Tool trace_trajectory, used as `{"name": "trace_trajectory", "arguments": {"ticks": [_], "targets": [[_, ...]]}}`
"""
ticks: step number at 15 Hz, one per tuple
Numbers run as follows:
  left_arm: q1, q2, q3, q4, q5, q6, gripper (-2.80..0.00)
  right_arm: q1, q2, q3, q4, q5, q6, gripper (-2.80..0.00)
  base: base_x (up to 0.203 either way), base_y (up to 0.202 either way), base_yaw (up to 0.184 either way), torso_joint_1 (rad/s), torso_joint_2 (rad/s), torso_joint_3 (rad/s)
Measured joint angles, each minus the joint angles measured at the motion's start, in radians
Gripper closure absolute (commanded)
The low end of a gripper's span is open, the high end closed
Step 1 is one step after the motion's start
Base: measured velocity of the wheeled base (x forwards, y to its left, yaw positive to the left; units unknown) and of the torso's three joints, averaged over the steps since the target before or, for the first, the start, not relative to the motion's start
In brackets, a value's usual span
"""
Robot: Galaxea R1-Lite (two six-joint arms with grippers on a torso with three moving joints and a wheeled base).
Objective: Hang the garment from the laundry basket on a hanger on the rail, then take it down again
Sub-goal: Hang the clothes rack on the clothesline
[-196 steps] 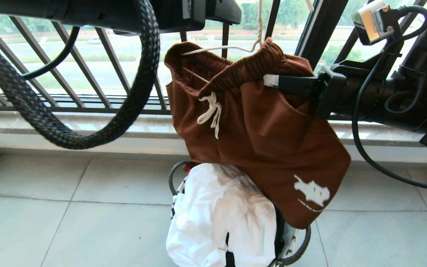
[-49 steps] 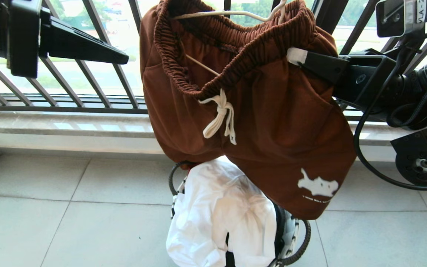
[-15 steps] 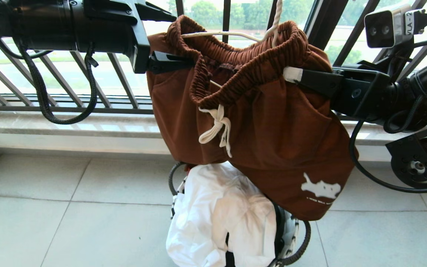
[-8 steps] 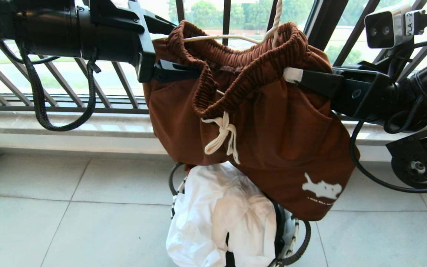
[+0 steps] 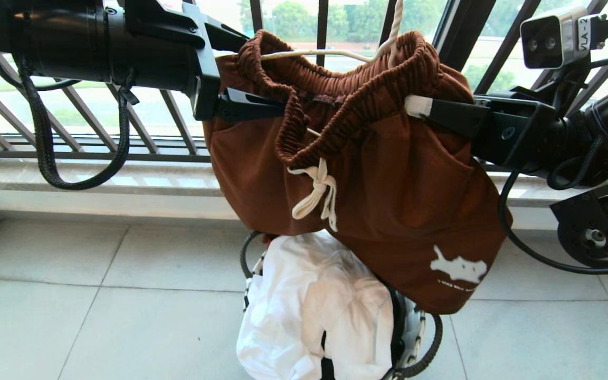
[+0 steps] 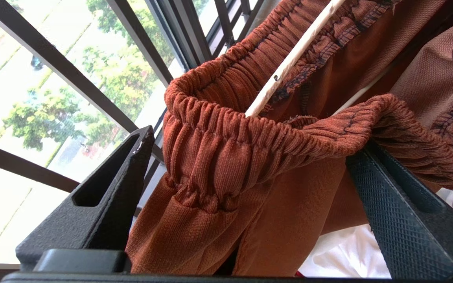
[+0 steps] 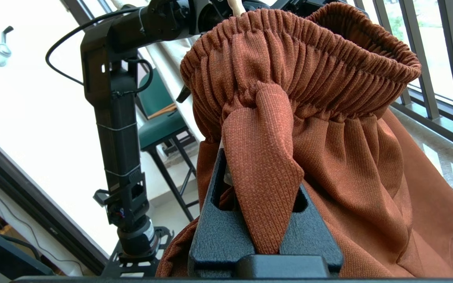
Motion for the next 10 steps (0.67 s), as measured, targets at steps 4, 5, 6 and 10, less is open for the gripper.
{"name": "trace_trajectory", "arguments": {"ticks": [4,5,6,10], "targets": [[-0.001,0.001,0.002,0.001,-0.001,-0.001,0.0,0.0,0.0,-0.001,0.0,0.0,0.0,0.0,0.0,0.0,0.0,0.0,0.0,0.0],[-0.003,0.001,0.002,0.001,0.0,-0.001,0.0,-0.001,0.0,-0.001,0.0,0.0,0.0,0.0,0.0,0.0,0.0,0.0,0.0,0.0],[-0.004,0.001,0.002,0.002,0.0,0.0,0.0,-0.003,-0.001,-0.002,0.0,0.0,0.0,0.0,0.0,0.0,0.0,0.0,0.0,0.0],[-0.019,0.001,0.004,0.033,-0.001,0.001,0.0,-0.011,-0.004,-0.006,0.001,-0.001,0.004,0.0,0.0,0.0,0.0,0.0,0.0,0.0]]}}
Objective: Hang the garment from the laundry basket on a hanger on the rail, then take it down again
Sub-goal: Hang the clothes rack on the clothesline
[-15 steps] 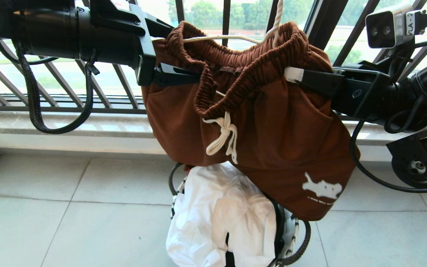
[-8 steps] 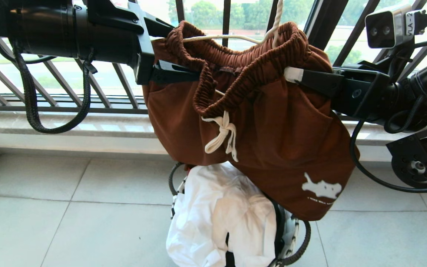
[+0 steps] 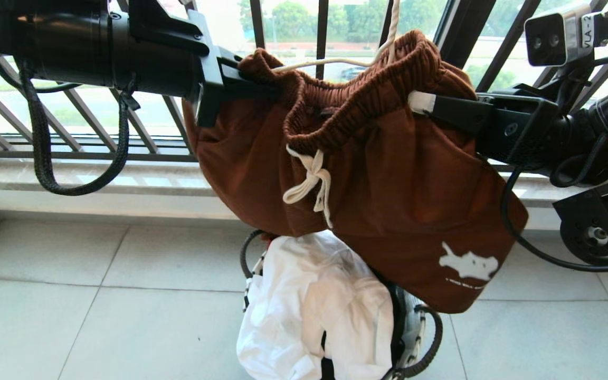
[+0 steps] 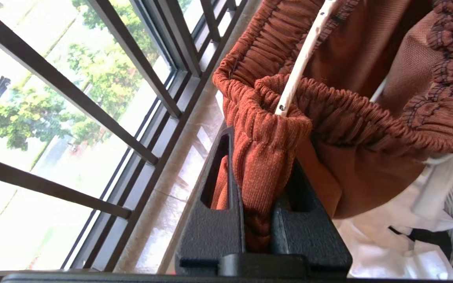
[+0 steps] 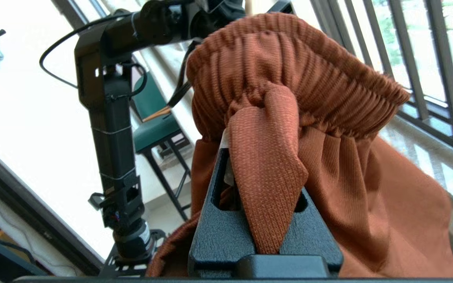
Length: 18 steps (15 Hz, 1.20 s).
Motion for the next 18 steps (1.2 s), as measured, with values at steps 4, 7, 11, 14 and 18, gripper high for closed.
{"name": "trace_trajectory", "arguments": {"ticks": [4,7,11,14,18], "targets": [[-0.008,0.0,-0.001,-0.002,0.003,0.0,0.0,-0.003,-0.005,-0.005,0.006,0.006,0.003,0.0,0.0,0.0,0.0,0.0,0.0,0.0],[-0.01,0.0,0.002,-0.003,0.002,0.0,0.0,-0.006,-0.008,-0.007,0.006,0.011,0.002,0.0,0.0,0.0,0.0,0.0,0.0,0.0],[-0.01,-0.001,0.005,0.001,0.003,-0.001,0.0,-0.009,-0.008,-0.006,0.001,0.013,0.001,-2.8,0.0,0.0,0.0,0.0,0.0,0.0],[-0.01,-0.001,0.004,0.0,0.004,-0.001,0.0,-0.01,-0.008,-0.005,0.002,0.013,0.001,-2.8,0.0,0.0,0.0,0.0,0.0,0.0],[-0.01,-0.001,0.003,-0.005,0.004,-0.001,0.0,-0.019,-0.007,-0.009,0.001,0.011,-0.002,-2.8,0.0,0.0,0.0,0.0,0.0,0.0]]}}
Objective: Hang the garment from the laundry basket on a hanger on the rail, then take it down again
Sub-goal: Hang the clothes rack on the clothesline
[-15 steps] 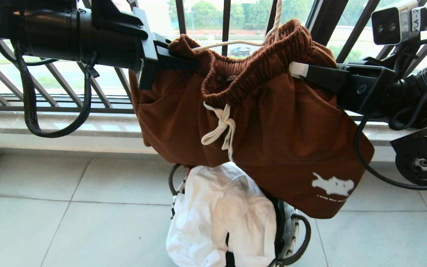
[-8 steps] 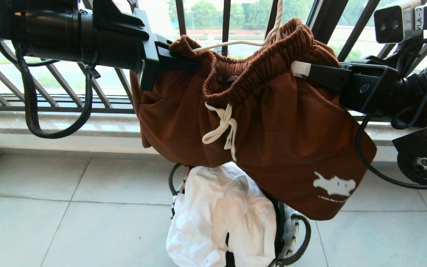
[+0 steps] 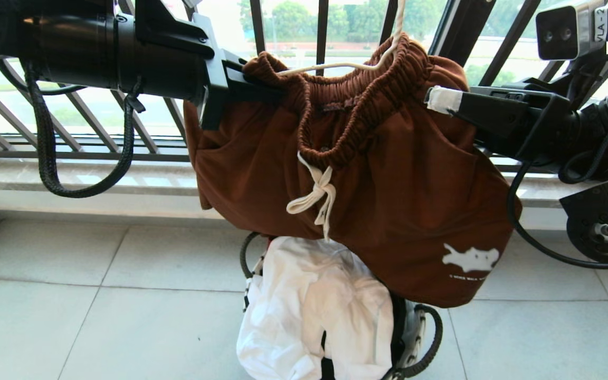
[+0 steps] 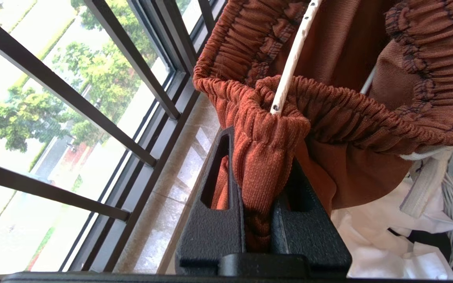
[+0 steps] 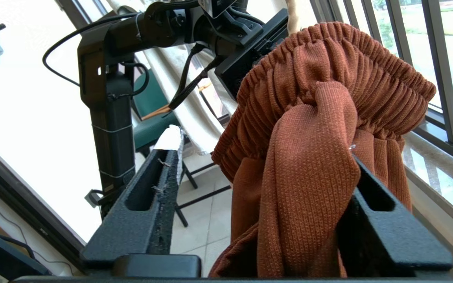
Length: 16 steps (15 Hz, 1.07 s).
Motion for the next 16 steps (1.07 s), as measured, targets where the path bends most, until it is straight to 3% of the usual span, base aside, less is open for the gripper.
{"name": "trace_trajectory", "arguments": {"ticks": [9,14,15,16], "targets": [[0.002,-0.032,-0.003,-0.006,0.006,-0.065,0.0,-0.156,0.051,-0.109,0.004,-0.002,0.006,-2.8,0.0,0.0,0.0,0.0,0.0,0.0],[0.003,-0.05,0.0,-0.004,0.007,-0.103,0.0,-0.239,0.061,-0.162,-0.001,-0.004,0.113,-2.8,0.0,0.0,0.0,0.0,0.0,0.0],[0.003,-0.056,0.001,-0.004,0.008,-0.119,0.0,-0.251,0.061,-0.17,0.0,-0.006,0.116,0.0,0.0,0.0,0.0,0.0,0.0,0.0],[0.003,-0.061,0.003,-0.003,0.008,-0.13,0.0,-0.263,0.061,-0.177,0.002,-0.015,0.117,0.0,0.0,0.0,0.0,0.0,0.0,0.0]]}}
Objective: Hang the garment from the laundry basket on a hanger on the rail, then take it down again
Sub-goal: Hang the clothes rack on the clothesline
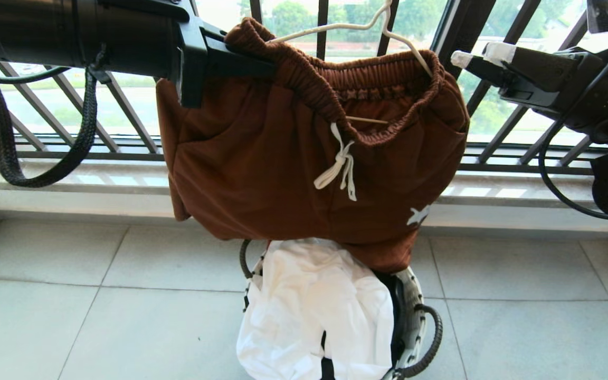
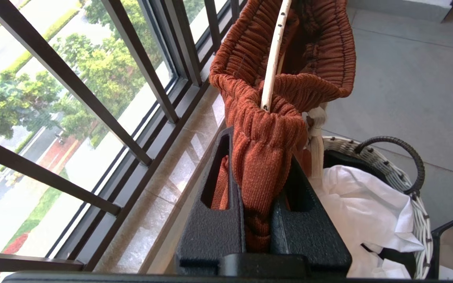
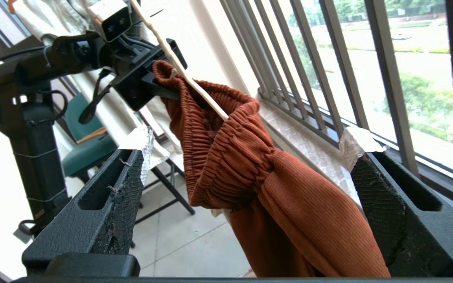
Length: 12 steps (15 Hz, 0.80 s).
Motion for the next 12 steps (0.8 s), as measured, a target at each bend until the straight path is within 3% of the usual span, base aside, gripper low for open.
{"name": "trace_trajectory", "arguments": {"ticks": [5,9,12], "targets": [[0.009,-0.048,0.029,0.0,-0.001,-0.073,0.0,-0.029,-0.035,-0.011,0.033,-0.06,0.059,0.0,0.0,0.0,0.0,0.0,0.0,0.0],[0.043,-0.101,0.083,-0.002,-0.01,-0.133,0.0,-0.077,-0.134,0.032,0.21,-0.06,0.058,0.0,0.0,0.0,0.0,0.0,0.0,0.0],[0.047,-0.152,0.134,-0.043,-0.017,-0.213,0.0,-0.151,-0.201,0.109,0.327,-0.054,0.013,0.0,0.0,0.0,0.0,0.0,0.0,0.0]]}}
